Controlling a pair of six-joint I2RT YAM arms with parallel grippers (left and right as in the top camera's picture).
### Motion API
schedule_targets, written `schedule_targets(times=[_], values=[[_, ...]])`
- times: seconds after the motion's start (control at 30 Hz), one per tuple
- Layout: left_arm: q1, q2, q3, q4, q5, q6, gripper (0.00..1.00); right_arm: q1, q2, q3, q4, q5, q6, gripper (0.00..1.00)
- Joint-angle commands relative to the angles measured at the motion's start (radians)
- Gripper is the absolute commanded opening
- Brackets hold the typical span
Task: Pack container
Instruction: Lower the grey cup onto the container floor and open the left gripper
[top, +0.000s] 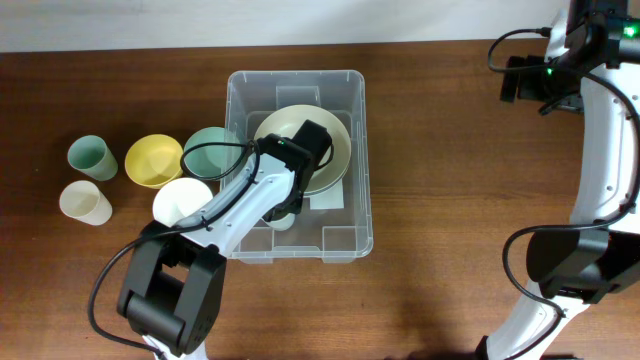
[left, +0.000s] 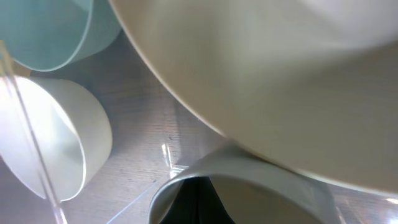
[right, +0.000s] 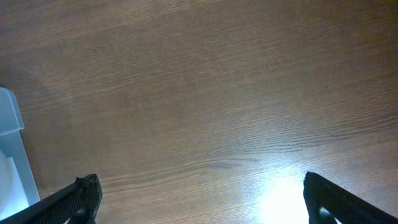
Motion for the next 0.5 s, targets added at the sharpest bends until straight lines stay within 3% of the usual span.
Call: schedule_targets(times=[0.0,0.47], values=[[0.002,0.014,-0.011,-0.006,-0.037,0.016,0.01,-0.004,-0.003,-0.003,0.000,0.005,0.001,0.99],[0.001,0.013,-0.011,-0.008,0.043,0.015,0.01,-0.004,-0.003,-0.003,0.000,0.005,0.001,0.99]])
